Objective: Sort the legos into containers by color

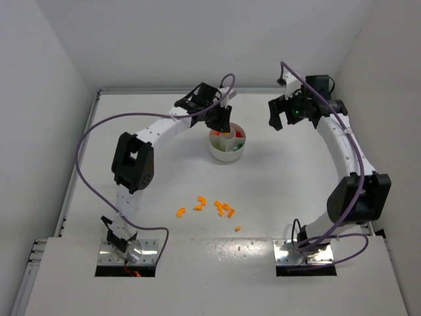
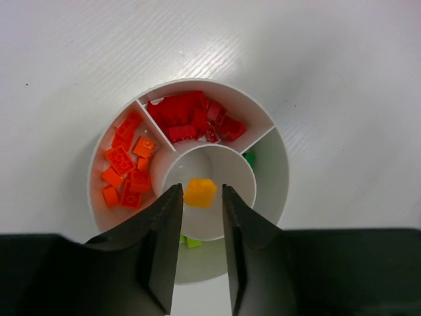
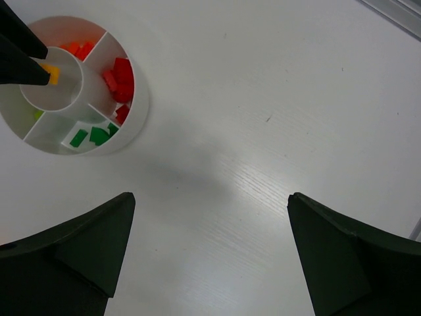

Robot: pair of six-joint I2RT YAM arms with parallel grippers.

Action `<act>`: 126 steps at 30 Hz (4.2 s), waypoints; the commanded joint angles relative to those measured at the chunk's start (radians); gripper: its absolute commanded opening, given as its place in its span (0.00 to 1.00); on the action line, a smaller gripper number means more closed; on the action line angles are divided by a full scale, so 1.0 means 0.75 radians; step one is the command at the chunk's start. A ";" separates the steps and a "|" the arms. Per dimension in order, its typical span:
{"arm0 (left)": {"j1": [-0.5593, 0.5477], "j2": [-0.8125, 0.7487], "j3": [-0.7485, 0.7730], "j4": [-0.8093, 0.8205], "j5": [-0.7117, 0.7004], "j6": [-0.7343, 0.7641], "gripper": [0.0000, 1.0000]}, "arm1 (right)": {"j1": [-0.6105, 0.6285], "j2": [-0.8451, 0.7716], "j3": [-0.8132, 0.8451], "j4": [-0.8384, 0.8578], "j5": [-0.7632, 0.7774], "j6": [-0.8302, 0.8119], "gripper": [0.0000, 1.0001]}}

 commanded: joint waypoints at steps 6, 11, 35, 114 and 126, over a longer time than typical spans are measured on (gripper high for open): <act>-0.022 -0.048 -0.025 0.069 -0.056 -0.014 0.45 | 0.008 0.000 0.055 -0.015 -0.065 -0.028 0.98; -0.022 -0.073 -0.038 0.069 -0.052 -0.014 0.47 | 0.008 0.000 0.055 -0.042 -0.096 -0.043 0.98; 0.598 -0.864 -0.544 -0.076 -0.117 -0.149 0.99 | 0.869 -0.160 -0.583 0.044 -0.017 0.141 0.66; 0.269 -1.331 -1.330 -0.148 -0.338 0.532 1.00 | 0.716 0.550 0.468 0.036 0.714 0.221 0.00; 0.140 -1.300 -1.369 -0.172 -0.291 0.644 1.00 | 0.704 0.576 0.419 0.019 0.659 0.233 0.18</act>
